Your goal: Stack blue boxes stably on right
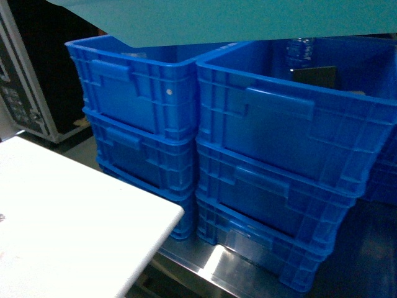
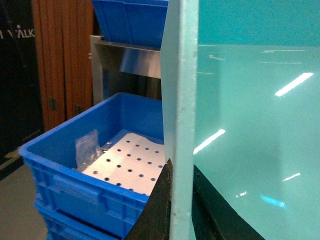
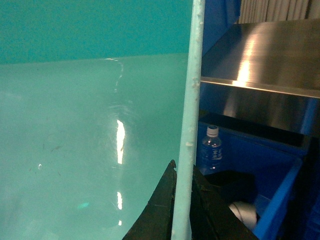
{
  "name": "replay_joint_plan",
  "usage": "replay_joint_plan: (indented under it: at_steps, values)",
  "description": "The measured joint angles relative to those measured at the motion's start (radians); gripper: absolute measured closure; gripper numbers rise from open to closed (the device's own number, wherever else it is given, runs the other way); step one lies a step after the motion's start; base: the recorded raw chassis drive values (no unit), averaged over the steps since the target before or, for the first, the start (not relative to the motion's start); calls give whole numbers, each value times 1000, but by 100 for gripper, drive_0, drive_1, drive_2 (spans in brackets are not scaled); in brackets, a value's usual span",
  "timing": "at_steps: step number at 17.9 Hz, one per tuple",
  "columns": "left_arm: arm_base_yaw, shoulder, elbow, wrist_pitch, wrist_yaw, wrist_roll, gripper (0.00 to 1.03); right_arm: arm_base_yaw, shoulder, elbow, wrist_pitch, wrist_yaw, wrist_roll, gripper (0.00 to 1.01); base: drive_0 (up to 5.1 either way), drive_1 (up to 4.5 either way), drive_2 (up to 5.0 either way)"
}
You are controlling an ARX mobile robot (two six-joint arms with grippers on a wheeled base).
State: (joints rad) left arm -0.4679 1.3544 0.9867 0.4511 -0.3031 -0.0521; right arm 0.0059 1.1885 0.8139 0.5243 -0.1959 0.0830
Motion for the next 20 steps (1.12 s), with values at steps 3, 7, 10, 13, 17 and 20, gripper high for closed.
replay_joint_plan:
  at_steps: [3,7,10,13,17,20]
  values:
    - [0,0,0,0,-1,0,95,0,0,0,-2,0,0,94,296,-559,-188]
    - [-1,0,0,-1,-1,0,95,0,0,0,-2,0,1,94,296,-560,-189]
    - [-1,0,0,0,-2,0,95,0,0,0,-2,0,1,94,291,-563,-194]
    - [-1,0,0,-1,-3,0,95,0,1,0,-3,0,1,94,146,-424,-177]
    - [-6,0,0,4,-3,1,95,-7,-6,0,-4,-2,2,94,-141,-141,-141]
    - [-5,-1,0,2,-3,0,95,-6,-5,0,-3,-3,3,94,-166,-166,-166]
